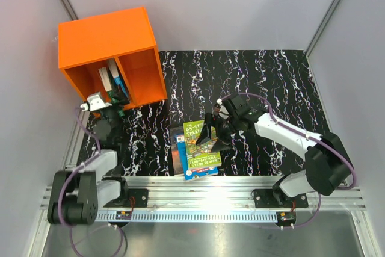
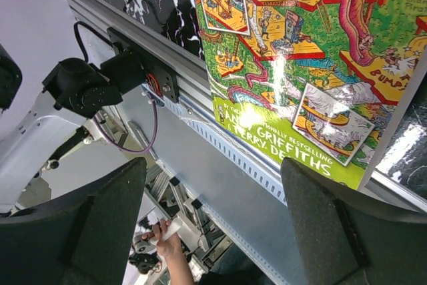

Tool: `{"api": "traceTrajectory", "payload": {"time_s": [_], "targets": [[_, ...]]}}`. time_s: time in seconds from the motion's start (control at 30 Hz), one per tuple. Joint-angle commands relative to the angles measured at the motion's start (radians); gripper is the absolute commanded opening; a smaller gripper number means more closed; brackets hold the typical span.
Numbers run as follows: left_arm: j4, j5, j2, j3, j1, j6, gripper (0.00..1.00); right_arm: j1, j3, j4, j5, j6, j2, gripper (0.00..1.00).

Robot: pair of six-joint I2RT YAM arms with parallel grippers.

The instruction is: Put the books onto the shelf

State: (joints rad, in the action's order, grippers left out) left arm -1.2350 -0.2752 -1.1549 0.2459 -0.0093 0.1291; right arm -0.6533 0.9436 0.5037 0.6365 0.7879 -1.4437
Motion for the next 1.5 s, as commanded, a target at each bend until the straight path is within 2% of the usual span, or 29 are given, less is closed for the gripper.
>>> {"api": "traceTrajectory", "payload": {"time_s": [0.0, 0.07, 0.17, 0.2, 0.37, 0.47, 0.57, 0.63, 0.7, 0.8, 0.93, 1.0, 1.1, 1.27, 1.4, 1.47], "targets": [[0.049, -0.048, 0.166, -0.042, -0.043, 0.029, 0.88, 0.0, 0.055, 0.027, -0.037, -0.032, 0.051, 0.89], [0.129, -0.061, 0.24, -0.069, -0.067, 0.024, 0.88, 0.0, 0.063, 0.042, -0.047, -0.045, 0.06, 0.9], [0.346, -0.096, 0.392, -0.053, -0.095, 0.023, 0.88, 0.001, 0.058, 0.053, -0.058, -0.056, 0.08, 0.9], [0.462, -0.102, 0.427, -0.047, -0.098, 0.03, 0.88, 0.001, 0.054, 0.055, -0.06, -0.055, 0.088, 0.91], [0.859, -0.124, 0.681, 0.001, -0.136, 0.165, 0.87, 0.009, 0.058, 0.096, -0.13, -0.107, 0.114, 0.92], [1.053, -0.003, 0.736, 0.053, -0.19, 0.23, 0.82, 0.043, 0.084, 0.114, -0.144, -0.169, 0.085, 0.93], [1.317, 0.065, 0.706, 0.136, -0.271, 0.369, 0.82, 0.133, 0.081, 0.09, -0.126, -0.193, 0.049, 0.93], [1.376, 0.16, 0.676, 0.156, -0.305, 0.45, 0.83, 0.205, 0.046, 0.059, -0.109, -0.188, 0.033, 0.93], [1.39, 0.249, 0.64, 0.15, -0.325, 0.577, 0.85, 0.219, 0.023, 0.026, -0.115, -0.194, 0.003, 0.93], [1.301, 0.324, 0.588, 0.093, -0.383, 0.697, 0.91, 0.219, -0.014, -0.04, -0.103, -0.191, -0.047, 0.92], [1.211, 0.321, 0.484, 0.085, -0.509, 0.731, 0.94, 0.218, -0.077, -0.171, -0.055, -0.135, -0.101, 0.91], [1.143, 0.346, 0.433, 0.093, -0.538, 0.756, 0.95, 0.218, -0.112, -0.247, -0.031, -0.101, -0.124, 0.91], [1.028, 0.381, 0.293, 0.105, -0.609, 0.811, 0.95, 0.218, -0.147, -0.33, -0.002, -0.067, -0.159, 0.9], [0.924, 0.364, 0.06, 0.162, -0.727, 0.836, 0.95, 0.218, -0.177, -0.405, 0.034, -0.033, -0.184, 0.87], [0.844, 0.357, -0.069, 0.191, -0.799, 0.872, 0.94, 0.218, -0.187, -0.426, 0.051, -0.021, -0.173, 0.78], [0.822, 0.361, -0.103, 0.205, -0.824, 0.882, 0.94, 0.216, -0.186, -0.416, 0.054, -0.026, -0.156, 0.68]]}}
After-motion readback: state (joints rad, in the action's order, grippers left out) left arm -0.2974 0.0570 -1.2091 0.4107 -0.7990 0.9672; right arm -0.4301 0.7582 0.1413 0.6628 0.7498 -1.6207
